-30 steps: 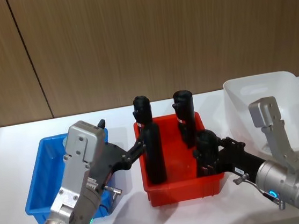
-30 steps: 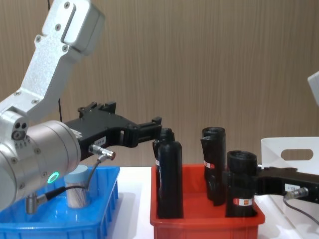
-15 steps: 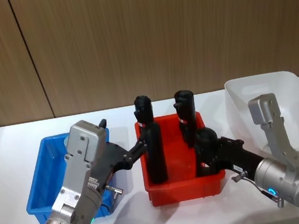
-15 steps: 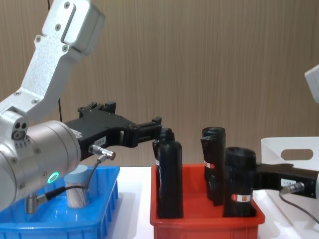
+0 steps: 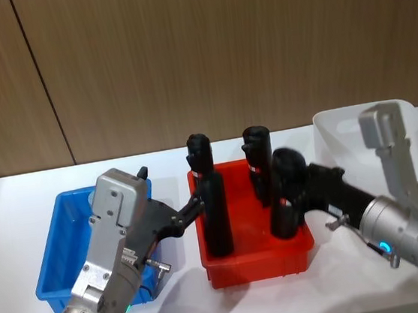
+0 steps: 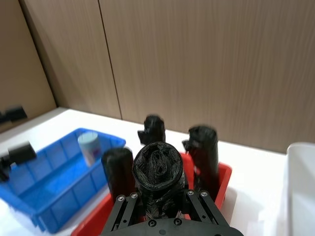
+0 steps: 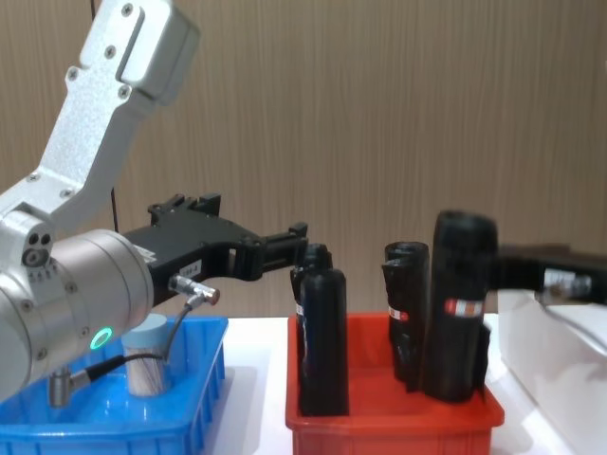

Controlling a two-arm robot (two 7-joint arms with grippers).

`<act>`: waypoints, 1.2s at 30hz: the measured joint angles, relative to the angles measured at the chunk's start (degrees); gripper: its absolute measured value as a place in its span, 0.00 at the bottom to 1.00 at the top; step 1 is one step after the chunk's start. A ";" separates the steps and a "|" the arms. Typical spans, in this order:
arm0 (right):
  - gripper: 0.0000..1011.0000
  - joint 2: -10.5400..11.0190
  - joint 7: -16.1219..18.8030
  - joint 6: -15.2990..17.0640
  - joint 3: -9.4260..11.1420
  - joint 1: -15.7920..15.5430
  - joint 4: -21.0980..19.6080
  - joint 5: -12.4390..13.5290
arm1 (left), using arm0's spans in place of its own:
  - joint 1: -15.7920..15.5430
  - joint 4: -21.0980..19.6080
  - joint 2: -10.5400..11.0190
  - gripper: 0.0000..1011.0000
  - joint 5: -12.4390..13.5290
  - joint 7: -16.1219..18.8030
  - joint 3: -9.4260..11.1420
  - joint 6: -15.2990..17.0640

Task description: Pick the cotton swabs from the blue box and place them into the white box.

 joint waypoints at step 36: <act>0.34 5.20 -10.12 -2.13 6.49 3.80 -1.29 -2.74 | 0.00 0.00 0.00 0.99 0.00 0.00 0.00 0.00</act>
